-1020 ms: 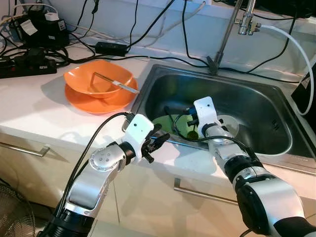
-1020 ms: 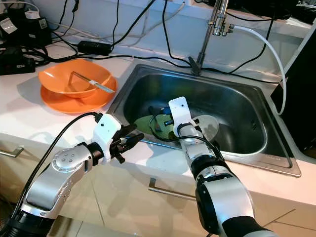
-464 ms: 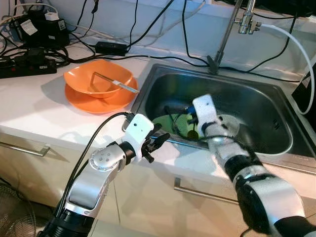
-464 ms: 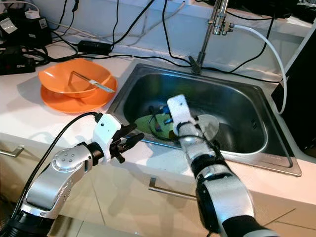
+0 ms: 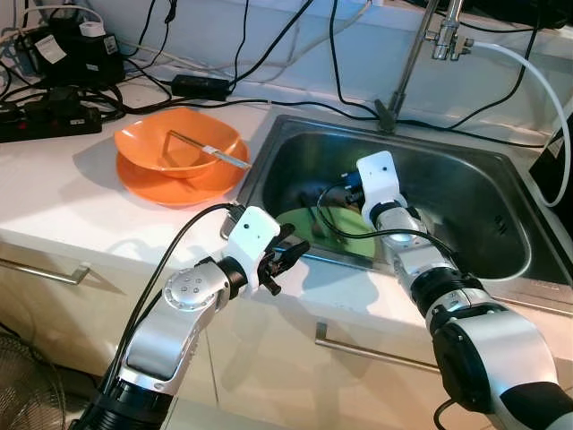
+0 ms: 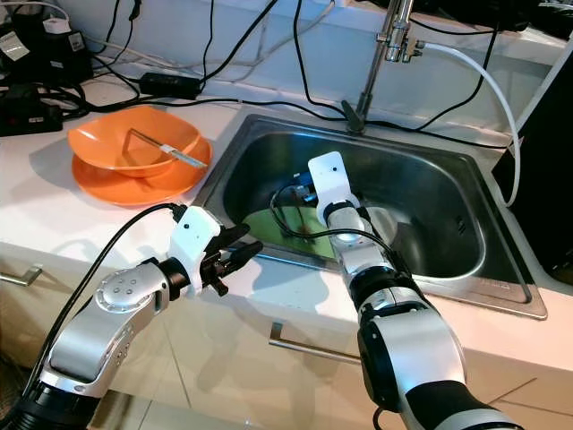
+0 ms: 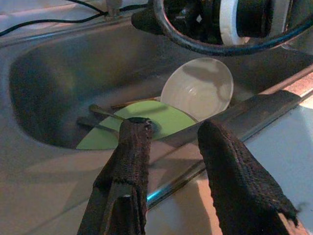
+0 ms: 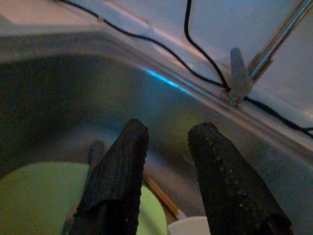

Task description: Kitchen organization

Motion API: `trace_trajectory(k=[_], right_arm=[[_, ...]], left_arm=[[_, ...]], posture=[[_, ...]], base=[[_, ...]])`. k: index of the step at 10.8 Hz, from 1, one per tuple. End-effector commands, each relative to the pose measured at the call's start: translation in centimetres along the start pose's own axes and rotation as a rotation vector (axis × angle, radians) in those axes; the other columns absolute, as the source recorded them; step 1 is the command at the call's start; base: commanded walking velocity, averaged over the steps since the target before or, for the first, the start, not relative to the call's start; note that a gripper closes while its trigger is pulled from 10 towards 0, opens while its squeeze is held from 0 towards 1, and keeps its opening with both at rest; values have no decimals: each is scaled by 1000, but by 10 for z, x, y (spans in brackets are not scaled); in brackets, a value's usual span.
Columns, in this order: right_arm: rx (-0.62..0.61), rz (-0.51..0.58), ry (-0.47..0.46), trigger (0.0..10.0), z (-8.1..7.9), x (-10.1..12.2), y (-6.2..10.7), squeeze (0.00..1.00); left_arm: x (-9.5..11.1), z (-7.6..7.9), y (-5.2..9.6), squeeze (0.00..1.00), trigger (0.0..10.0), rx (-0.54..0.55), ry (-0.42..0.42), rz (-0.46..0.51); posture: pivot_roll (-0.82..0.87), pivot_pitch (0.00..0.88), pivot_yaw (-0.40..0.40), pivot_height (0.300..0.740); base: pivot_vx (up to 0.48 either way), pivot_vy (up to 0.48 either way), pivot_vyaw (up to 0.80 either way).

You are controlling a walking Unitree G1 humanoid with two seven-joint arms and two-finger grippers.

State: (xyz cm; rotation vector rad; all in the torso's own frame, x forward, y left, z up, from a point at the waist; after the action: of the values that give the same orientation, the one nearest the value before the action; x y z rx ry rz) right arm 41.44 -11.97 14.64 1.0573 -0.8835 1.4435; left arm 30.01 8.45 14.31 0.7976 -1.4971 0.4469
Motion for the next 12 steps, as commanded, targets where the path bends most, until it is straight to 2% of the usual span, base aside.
trace_trajectory(k=[1, 3, 7, 9, 12], right_arm=[[-30, 42, -30, 10000, 5, 11, -2, 0], [-54, 79, -77, 10000, 9, 11, 0, 0], [-98, 237, -159, 10000, 16, 27, 7, 0], [-113, 318, -183, 10000, 19, 32, 17, 0], [-67, 387, -182, 10000, 11, 23, 40, 0]], left_arm=[[-11, 4, -2, 0, 10000, -15, 16, -48], [-11, 5, -3, 0, 10000, -14, 12, -42], [-7, -4, -5, 0, 10000, 62, -47, -8], [-8, -5, -6, 0, 10000, 80, -47, 1], [-10, -7, -7, 0, 10000, 107, -48, 16]], posture=[[283, 30, -90, 740], [276, 30, -88, 740], [262, 36, -89, 740], [248, 40, -86, 740], [234, 41, -83, 740]], base=[[0, 0, 0], [0, 0, 0], [0, 0, 0], [0, 0, 0], [0, 0, 0]])
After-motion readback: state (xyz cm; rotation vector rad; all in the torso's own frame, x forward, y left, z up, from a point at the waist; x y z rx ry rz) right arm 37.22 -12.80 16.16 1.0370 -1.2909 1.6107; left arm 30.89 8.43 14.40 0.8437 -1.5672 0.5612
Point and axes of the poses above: a point about 5 cm out from each wrist's last joint towards the gripper, its own y axis pointing back from the gripper into the wrist, its own x axis along the axis of the wrist's last joint, z = x × y, the point moved 2 cm from there along -y, pointing out of the wrist towards the gripper, and after that the axes turned 2 degrees about y, right-handed, at the moved point
